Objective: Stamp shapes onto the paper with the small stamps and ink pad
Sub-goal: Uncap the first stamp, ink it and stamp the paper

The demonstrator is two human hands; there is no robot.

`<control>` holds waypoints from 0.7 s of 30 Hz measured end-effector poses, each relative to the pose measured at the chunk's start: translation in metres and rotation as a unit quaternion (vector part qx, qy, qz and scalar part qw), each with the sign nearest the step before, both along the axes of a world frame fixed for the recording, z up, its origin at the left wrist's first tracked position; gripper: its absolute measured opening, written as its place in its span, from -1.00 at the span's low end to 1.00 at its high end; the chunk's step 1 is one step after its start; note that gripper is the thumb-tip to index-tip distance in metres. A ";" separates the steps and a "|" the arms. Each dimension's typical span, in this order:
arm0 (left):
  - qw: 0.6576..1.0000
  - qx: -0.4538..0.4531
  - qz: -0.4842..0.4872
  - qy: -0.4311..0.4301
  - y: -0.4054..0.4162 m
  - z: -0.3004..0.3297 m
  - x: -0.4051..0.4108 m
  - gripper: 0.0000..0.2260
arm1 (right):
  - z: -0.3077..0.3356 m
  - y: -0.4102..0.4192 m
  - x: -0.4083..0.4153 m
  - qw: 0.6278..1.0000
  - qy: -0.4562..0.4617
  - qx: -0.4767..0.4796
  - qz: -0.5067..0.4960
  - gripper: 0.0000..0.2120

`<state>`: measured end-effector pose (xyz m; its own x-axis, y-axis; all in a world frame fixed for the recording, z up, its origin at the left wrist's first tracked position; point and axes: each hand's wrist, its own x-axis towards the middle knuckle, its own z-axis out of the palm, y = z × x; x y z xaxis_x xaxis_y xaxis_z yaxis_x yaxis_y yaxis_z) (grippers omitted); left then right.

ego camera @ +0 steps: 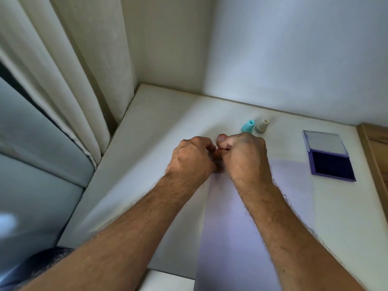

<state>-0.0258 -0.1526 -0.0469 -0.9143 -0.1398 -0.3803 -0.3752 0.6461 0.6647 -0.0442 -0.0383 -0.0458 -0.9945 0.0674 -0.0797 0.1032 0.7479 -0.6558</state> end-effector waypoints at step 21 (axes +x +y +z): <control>1.000 -0.010 -0.010 -0.014 0.003 0.006 -0.001 -0.67 | 0.023 -0.005 -0.012 0.992 -0.112 0.057 0.020 -0.91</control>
<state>-0.0270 -0.1493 -0.0412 -0.9062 -0.1302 -0.4022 -0.3804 0.6662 0.6415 -0.0560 -0.0433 -0.0232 -0.9551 0.0491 -0.2923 0.2047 0.8224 -0.5307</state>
